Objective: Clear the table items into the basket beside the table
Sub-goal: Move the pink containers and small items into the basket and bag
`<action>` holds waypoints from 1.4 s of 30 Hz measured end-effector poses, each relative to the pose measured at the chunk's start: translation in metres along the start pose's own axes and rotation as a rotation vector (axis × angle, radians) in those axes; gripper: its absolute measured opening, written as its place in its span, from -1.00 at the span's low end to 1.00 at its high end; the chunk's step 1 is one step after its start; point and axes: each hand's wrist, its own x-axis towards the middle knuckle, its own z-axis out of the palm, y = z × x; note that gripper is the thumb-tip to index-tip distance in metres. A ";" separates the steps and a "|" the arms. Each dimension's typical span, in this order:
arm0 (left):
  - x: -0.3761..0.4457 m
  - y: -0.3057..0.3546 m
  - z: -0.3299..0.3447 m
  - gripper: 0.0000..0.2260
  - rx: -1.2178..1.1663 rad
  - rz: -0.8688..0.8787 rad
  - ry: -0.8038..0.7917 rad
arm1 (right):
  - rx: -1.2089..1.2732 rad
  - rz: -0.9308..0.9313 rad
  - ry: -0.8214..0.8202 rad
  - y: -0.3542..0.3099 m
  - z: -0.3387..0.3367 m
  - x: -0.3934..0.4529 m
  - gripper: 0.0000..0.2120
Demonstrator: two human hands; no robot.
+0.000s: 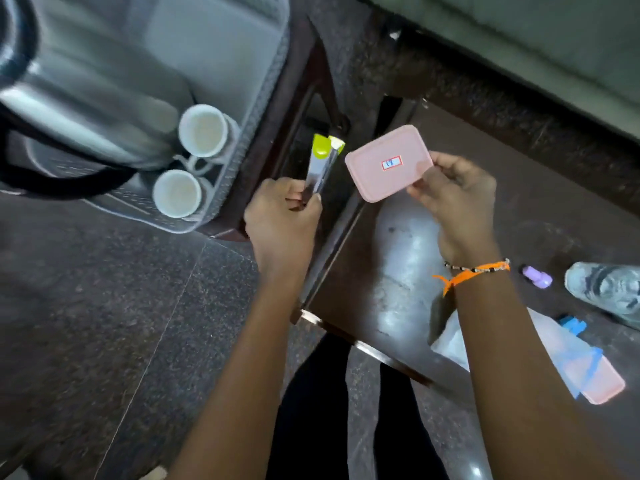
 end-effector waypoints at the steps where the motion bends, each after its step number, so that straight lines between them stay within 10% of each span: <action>1: 0.009 0.004 -0.016 -0.86 -0.022 0.005 0.048 | 0.017 -0.021 -0.034 -0.010 0.017 -0.001 -0.84; 20: 0.189 0.029 -0.043 -0.81 0.467 0.003 0.008 | -0.079 -0.141 -0.037 -0.046 0.152 0.027 -0.81; 28: 0.146 0.017 -0.065 -0.65 0.175 -0.026 0.081 | -0.172 -0.249 -0.063 -0.049 0.166 0.036 -0.83; 42: 0.083 -0.009 -0.063 -0.58 0.182 -0.032 0.010 | -1.407 -0.773 -0.016 -0.040 0.221 0.058 -0.70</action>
